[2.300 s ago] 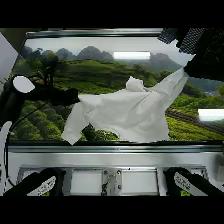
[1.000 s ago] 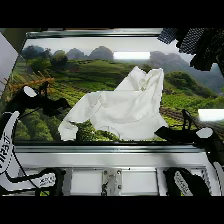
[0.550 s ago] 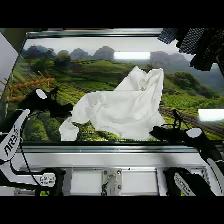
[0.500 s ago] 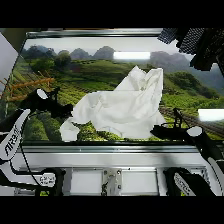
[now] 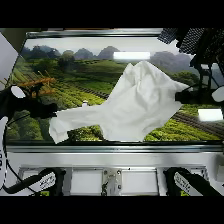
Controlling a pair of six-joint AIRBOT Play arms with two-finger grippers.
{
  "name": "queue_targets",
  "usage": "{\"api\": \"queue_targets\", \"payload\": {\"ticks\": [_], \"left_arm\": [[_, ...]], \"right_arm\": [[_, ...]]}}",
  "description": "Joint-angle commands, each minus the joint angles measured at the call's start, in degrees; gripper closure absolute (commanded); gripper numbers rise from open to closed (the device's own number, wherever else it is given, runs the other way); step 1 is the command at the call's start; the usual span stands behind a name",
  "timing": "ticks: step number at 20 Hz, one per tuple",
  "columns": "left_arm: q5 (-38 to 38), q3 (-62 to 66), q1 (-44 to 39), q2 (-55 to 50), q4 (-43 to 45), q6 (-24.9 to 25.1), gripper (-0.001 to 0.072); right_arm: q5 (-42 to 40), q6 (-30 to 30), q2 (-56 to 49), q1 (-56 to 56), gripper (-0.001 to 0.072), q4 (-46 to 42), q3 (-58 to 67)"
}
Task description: Fold the clothes and pants, and hang the long-sleeved shirts on hangers.
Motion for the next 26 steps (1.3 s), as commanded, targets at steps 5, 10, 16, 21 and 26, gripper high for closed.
{"api": "queue_targets", "payload": {"ticks": [5,10,16,21,26], "left_arm": [[11.9,3.0,0.7,3.4,0.3,0.6,0.0696],[6.8,15.0,0.8,-6.0,-2.8,-1.5,0.0308],[4.8,1.6,-2.7,-0.5,-7.8,-6.1,0.0092],[16.2,-18.6,-16.3,4.7,-13.4,-10.9,0.0092],[21.9,-19.8,-28.2,-2.4,-17.6,-13.6,0.0092]], "right_arm": [[1.6,0.8,-5.8,-0.1,0.0327,-2.4,6.3],[6.7,0.7,-2.7,-0.1,0.0497,-0.7,2.2],[7.1,7.0,12.3,0.0,0.0498,0.0,-15.1],[7.0,6.9,18.6,0.0,0.0498,7.1,-21.6],[6.6,6.7,19.4,0.0,0.0498,11.9,-21.6]]}}
